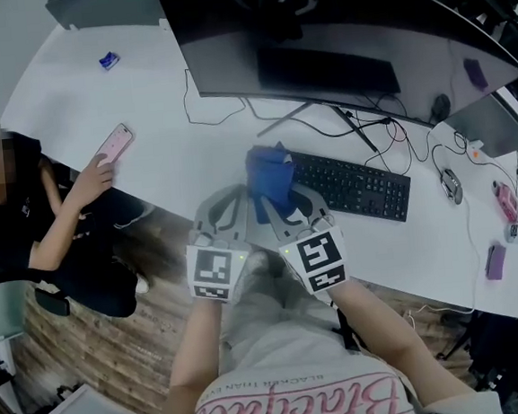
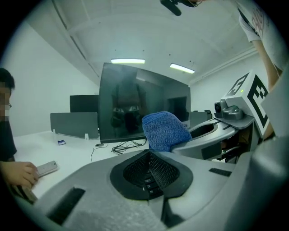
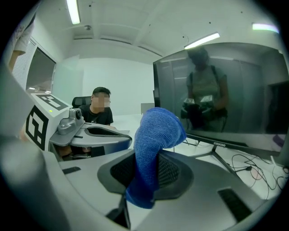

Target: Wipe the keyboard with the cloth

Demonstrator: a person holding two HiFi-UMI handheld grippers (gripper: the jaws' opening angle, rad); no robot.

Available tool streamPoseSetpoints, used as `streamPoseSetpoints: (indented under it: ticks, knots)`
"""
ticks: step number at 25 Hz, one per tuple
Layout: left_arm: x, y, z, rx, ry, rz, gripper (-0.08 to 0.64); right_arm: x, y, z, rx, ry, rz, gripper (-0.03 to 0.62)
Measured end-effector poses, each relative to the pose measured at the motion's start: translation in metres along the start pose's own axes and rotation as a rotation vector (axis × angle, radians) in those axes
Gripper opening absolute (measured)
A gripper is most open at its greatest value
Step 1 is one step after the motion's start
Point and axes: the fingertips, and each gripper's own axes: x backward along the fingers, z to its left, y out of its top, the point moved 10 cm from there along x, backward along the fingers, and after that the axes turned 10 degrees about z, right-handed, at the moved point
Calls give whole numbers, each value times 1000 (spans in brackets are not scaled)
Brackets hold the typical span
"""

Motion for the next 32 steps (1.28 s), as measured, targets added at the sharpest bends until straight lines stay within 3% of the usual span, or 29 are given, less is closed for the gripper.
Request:
streamPoseSetpoints:
  ticks: [10, 19, 25, 32]
  knots:
    - [-15, -19, 47, 30, -23, 30, 5, -65, 12, 12, -37, 9, 50, 92]
    - [-28, -40, 82, 64, -24, 69, 5, -120, 9, 15, -95, 67, 127, 92]
    - [-35, -48, 93, 86, -20, 93, 5, -143, 2, 5, -225, 128, 188, 92]
    - [-47, -49, 88, 85, -27, 105, 5, -146, -8, -12, -355, 138, 236, 92]
